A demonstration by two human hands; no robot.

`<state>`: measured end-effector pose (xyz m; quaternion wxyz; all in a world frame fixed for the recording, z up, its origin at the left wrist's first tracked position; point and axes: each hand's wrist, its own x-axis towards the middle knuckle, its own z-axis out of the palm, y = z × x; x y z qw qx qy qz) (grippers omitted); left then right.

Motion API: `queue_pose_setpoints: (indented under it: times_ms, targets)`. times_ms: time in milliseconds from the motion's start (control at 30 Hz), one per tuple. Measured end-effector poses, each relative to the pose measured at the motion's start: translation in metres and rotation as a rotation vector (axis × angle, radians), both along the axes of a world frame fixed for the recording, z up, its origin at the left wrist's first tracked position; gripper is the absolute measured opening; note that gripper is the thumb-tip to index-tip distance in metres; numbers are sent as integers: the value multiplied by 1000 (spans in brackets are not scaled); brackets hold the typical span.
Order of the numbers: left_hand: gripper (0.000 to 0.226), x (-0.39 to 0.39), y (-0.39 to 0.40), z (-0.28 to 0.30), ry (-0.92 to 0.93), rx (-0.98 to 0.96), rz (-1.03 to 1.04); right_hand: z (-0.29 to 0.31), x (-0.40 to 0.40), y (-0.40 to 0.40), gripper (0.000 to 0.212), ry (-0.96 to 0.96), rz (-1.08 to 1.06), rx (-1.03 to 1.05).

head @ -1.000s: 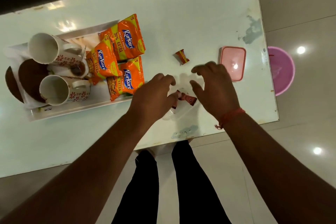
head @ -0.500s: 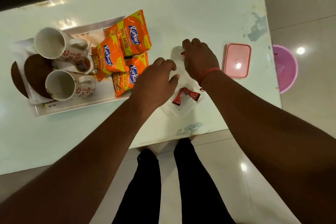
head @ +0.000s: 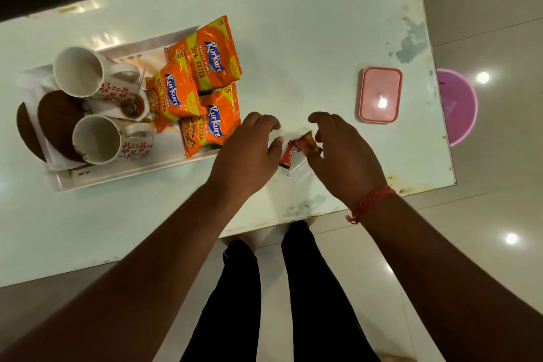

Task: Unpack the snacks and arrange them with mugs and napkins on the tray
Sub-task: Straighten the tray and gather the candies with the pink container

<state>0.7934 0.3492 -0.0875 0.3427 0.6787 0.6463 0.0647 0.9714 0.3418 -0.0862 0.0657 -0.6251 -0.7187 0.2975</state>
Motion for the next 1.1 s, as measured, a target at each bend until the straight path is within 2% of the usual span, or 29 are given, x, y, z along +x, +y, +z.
queue_pose_setpoints:
  times_ms: [67,133,200,267,433,567,667,867,967,1067,1100]
  targets:
    - [27,1,1,-1,-11,9,-6,1,8,4,50,44,-53,-18]
    - [26,1,4,-1,-28,15,-1,-4,26,17,49,18,-139,56]
    - [26,2,8,-1,-43,16,18,-14,49,34,51,-137,-227,114]
    - [26,4,12,0,-70,11,56,-27,70,51,63,-316,-291,81]
    - [22,12,19,2,-138,-47,193,-55,80,72,81,-478,-251,-87]
    - [20,16,21,2,-185,-116,275,-57,65,73,77,-505,-182,-49]
    - [20,17,24,3,-239,-176,343,-53,54,75,76,-332,-259,-72]
    - [18,19,28,1,-417,-278,488,-13,16,59,69,300,-487,-92]
    - [18,25,30,5,-456,-334,530,13,-6,38,58,587,-589,-219]
    - [32,29,30,8,-473,-379,520,29,-26,17,47,907,-675,-384]
    - [30,30,30,10,-457,-362,512,30,-30,12,44,1008,-706,-432]
